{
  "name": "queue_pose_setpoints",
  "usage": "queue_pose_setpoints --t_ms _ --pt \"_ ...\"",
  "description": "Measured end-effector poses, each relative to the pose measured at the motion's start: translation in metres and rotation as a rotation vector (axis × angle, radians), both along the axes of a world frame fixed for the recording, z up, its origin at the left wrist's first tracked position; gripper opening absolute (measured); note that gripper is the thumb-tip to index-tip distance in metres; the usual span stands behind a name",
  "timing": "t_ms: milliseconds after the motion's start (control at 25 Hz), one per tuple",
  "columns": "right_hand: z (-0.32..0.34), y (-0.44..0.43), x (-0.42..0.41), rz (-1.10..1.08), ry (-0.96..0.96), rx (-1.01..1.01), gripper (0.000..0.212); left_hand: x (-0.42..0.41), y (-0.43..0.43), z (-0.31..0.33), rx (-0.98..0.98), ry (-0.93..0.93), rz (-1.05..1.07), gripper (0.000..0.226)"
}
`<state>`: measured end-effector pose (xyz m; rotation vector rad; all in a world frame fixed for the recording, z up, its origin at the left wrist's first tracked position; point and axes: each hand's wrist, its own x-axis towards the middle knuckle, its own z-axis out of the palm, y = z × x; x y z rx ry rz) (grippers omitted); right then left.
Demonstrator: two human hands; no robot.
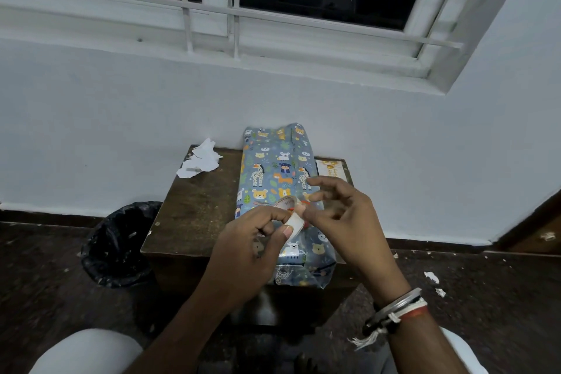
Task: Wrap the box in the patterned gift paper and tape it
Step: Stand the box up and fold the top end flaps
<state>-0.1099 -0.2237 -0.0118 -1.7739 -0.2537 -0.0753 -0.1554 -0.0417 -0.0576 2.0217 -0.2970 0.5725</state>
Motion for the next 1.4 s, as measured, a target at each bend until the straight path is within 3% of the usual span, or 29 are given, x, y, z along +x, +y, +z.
queue_pose_setpoints --t_ms 80,160,320,400,520,640,720,800,880,920,1000,1080,1160,1200,1280,1400 --pt "-0.004 0.005 -0.001 -0.030 0.280 0.252 0.046 0.005 -0.001 -0.002 0.035 -0.030 0.021 0.019" --pt "-0.006 0.010 -0.004 0.003 0.406 0.403 0.043 0.011 -0.004 -0.003 0.081 -0.076 0.039 0.016" --pt "-0.004 0.003 0.010 -0.067 0.312 0.614 0.024 0.023 -0.004 0.000 0.156 -0.182 0.090 0.015" --pt "-0.013 -0.017 0.025 -0.230 0.113 0.350 0.025 0.026 0.000 0.000 0.095 -0.099 0.141 0.016" --pt "-0.049 -0.051 0.049 -0.388 -0.155 -0.534 0.023 0.030 0.006 -0.010 0.033 0.049 0.243 0.015" --pt "-0.085 -0.050 0.065 -0.238 -0.047 -1.121 0.027 0.034 0.012 -0.018 -0.043 0.147 0.253 0.017" --pt "-0.085 -0.043 0.066 -0.244 -0.066 -1.173 0.025 0.035 0.014 -0.022 -0.108 0.191 0.253 0.019" --pt "-0.069 -0.038 0.061 -0.272 -0.198 -0.953 0.020 0.038 0.015 -0.022 -0.132 0.225 0.270 0.021" --pt "-0.051 -0.026 0.048 -0.035 -0.309 -0.739 0.041 0.040 0.016 -0.022 -0.146 0.242 0.271 0.022" --pt "-0.045 -0.020 0.042 0.117 -0.309 -0.714 0.054 0.041 0.015 -0.022 -0.163 0.244 0.266 0.021" --pt "-0.047 -0.012 0.037 0.253 -0.302 -0.719 0.057 0.040 0.015 -0.021 -0.223 0.243 0.251 0.020" --pt "-0.055 -0.013 0.038 0.111 -0.340 -0.566 0.045 0.039 0.015 -0.020 -0.283 0.230 0.240 0.020" --pt "-0.059 -0.023 0.038 -0.211 -0.298 -0.329 0.034 0.039 0.016 -0.020 -0.302 0.218 0.252 0.018" --pt "-0.059 -0.030 0.040 -0.386 -0.250 -0.321 0.032 0.041 0.016 -0.021 -0.305 0.216 0.259 0.018" --pt "-0.068 -0.041 0.047 -0.602 -0.146 -0.593 0.036 0.043 0.017 -0.024 -0.309 0.221 0.271 0.017" --pt "-0.087 -0.040 0.056 -0.594 -0.009 -0.850 0.039 0.047 0.019 -0.033 -0.335 0.260 0.269 0.016"
